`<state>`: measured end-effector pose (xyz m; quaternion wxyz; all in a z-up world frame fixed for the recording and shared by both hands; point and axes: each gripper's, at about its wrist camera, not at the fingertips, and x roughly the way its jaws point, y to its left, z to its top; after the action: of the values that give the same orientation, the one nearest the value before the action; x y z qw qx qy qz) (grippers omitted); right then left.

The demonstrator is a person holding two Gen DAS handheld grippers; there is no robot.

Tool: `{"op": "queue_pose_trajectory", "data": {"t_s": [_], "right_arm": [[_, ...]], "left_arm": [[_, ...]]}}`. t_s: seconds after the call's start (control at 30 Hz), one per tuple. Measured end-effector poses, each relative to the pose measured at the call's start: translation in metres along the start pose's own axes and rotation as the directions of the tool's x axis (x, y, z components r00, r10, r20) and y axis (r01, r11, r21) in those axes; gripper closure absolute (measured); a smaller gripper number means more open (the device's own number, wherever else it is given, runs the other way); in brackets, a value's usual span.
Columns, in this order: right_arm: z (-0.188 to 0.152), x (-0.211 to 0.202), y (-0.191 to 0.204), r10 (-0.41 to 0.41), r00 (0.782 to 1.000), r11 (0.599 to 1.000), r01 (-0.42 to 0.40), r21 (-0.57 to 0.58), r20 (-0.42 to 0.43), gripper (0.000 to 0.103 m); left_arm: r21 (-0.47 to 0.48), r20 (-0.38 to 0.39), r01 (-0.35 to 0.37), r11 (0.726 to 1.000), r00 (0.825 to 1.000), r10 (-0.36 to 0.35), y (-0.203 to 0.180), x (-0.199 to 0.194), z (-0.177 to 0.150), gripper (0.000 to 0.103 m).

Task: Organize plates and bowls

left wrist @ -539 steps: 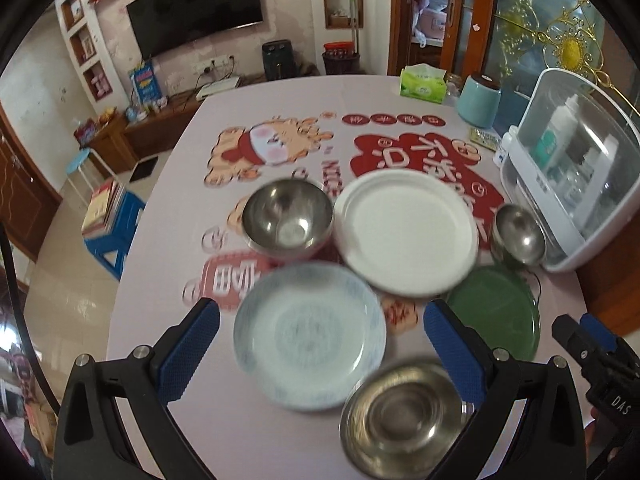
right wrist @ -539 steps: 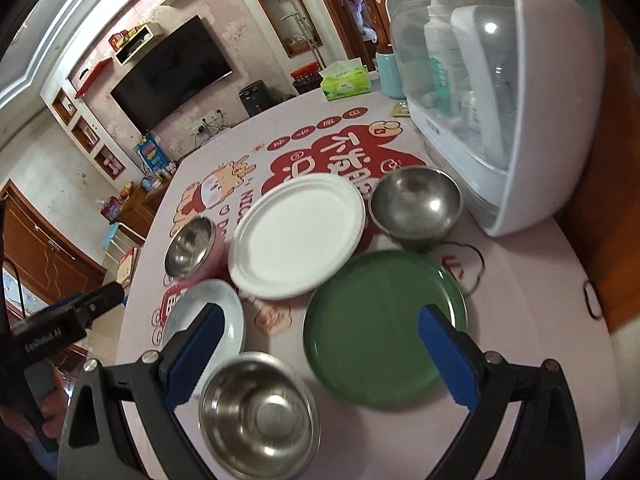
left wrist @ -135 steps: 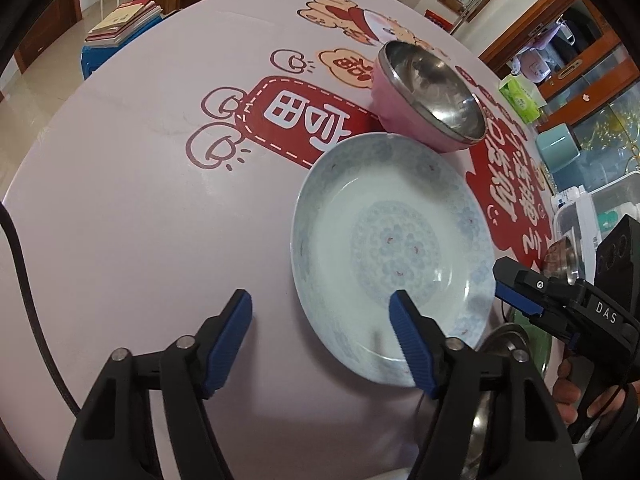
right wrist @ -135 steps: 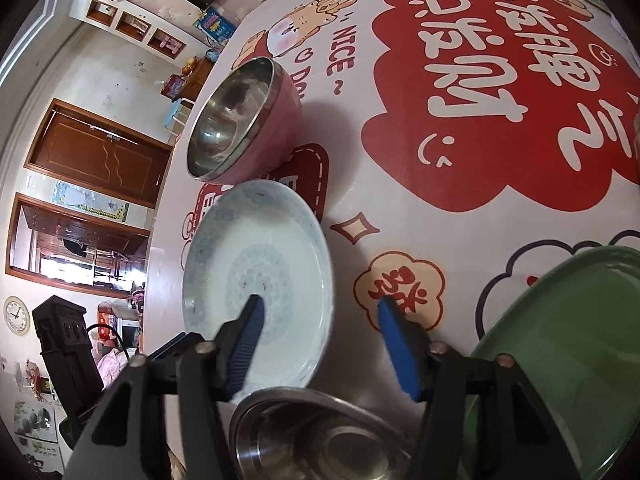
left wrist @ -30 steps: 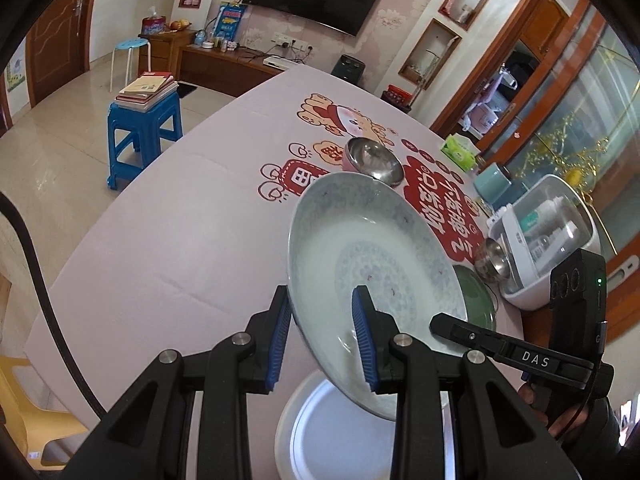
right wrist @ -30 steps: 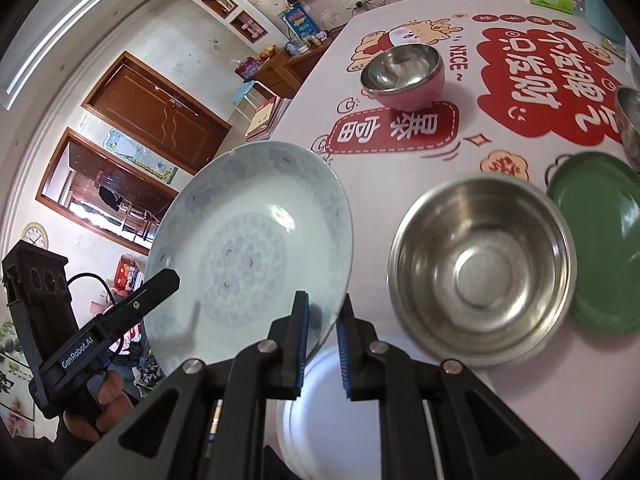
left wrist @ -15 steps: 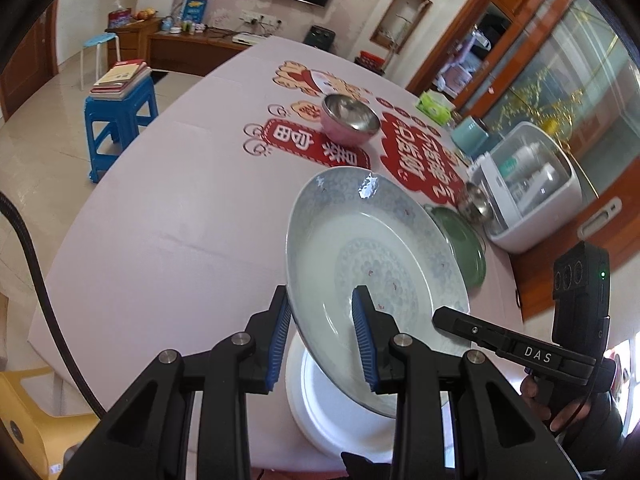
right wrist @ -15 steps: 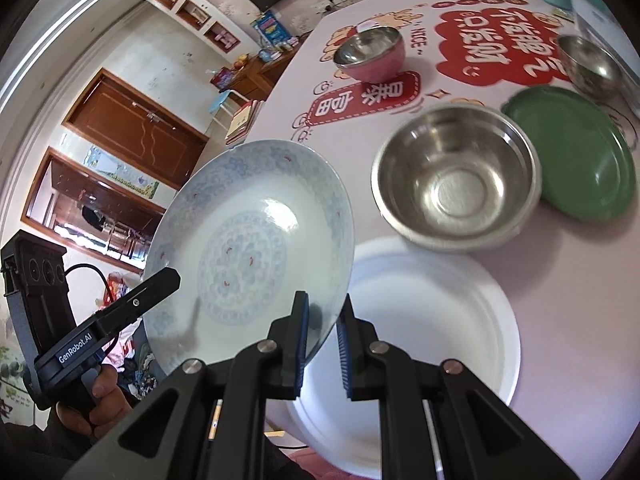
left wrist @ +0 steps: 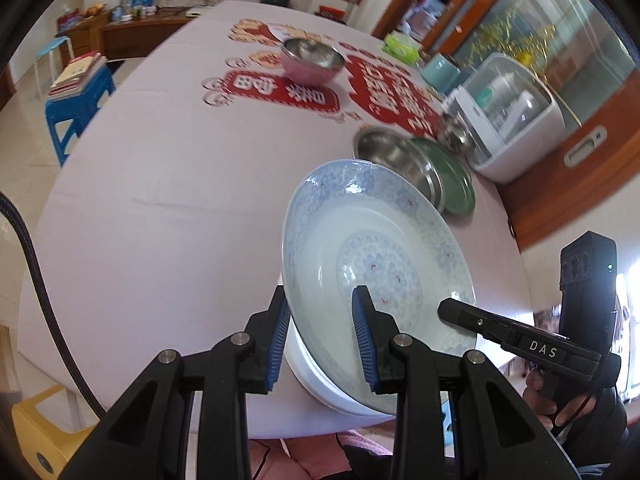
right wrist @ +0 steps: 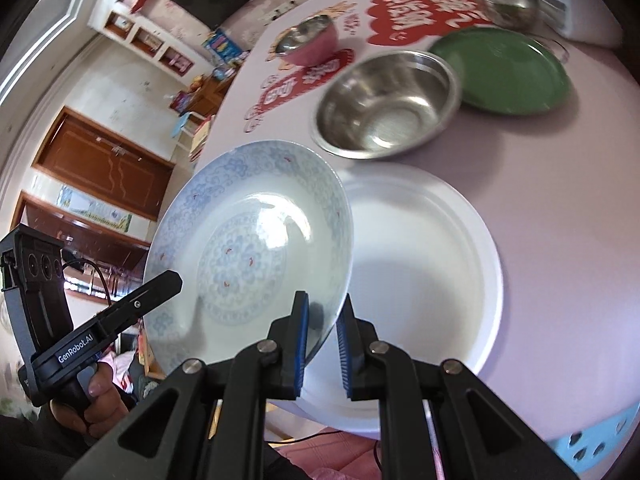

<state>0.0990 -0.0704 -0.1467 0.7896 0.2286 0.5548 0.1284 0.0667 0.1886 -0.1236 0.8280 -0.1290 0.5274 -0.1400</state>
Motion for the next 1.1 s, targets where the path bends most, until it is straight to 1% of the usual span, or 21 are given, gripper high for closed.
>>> {"op": "queue_pose_trajectory", "data": {"t_s": [0.17, 0.37, 0.6, 0.87, 1.0, 1.1], "right_arm": [[-0.016, -0.003, -0.018, -0.039, 0.999, 0.997, 0.038, 0.066, 0.016, 0.09], [-0.03, -0.002, -0.034, -0.085, 0.996, 0.989, 0.081, 0.121, 0.02, 0.09], [-0.035, 0.004, -0.045, -0.128, 0.992, 0.979, 0.126, 0.158, 0.007, 0.09], [-0.031, 0.015, -0.05, -0.184, 0.983, 0.975, 0.186, 0.125, -0.03, 0.09], [-0.026, 0.018, -0.046, -0.195, 0.98, 0.975, 0.197, 0.097, -0.029, 0.09], [-0.023, 0.023, -0.044, -0.21, 0.977, 0.973, 0.213, 0.084, -0.046, 0.09]], "left_arm": [[0.057, -0.063, 0.022, 0.998, 0.998, -0.018, -0.01, 0.02, -0.004, 0.073], [0.11, -0.143, 0.038, 0.993, 0.99, -0.022, -0.02, 0.047, -0.01, 0.073], [0.147, -0.214, 0.038, 0.988, 0.977, -0.006, -0.026, 0.072, -0.014, 0.073], [0.161, -0.269, 0.016, 0.987, 0.963, 0.029, -0.025, 0.097, -0.014, 0.073], [0.148, -0.276, 0.009, 0.989, 0.961, 0.033, -0.019, 0.1, -0.014, 0.073], [0.141, -0.281, -0.001, 0.99, 0.959, 0.041, -0.017, 0.103, -0.013, 0.073]]}}
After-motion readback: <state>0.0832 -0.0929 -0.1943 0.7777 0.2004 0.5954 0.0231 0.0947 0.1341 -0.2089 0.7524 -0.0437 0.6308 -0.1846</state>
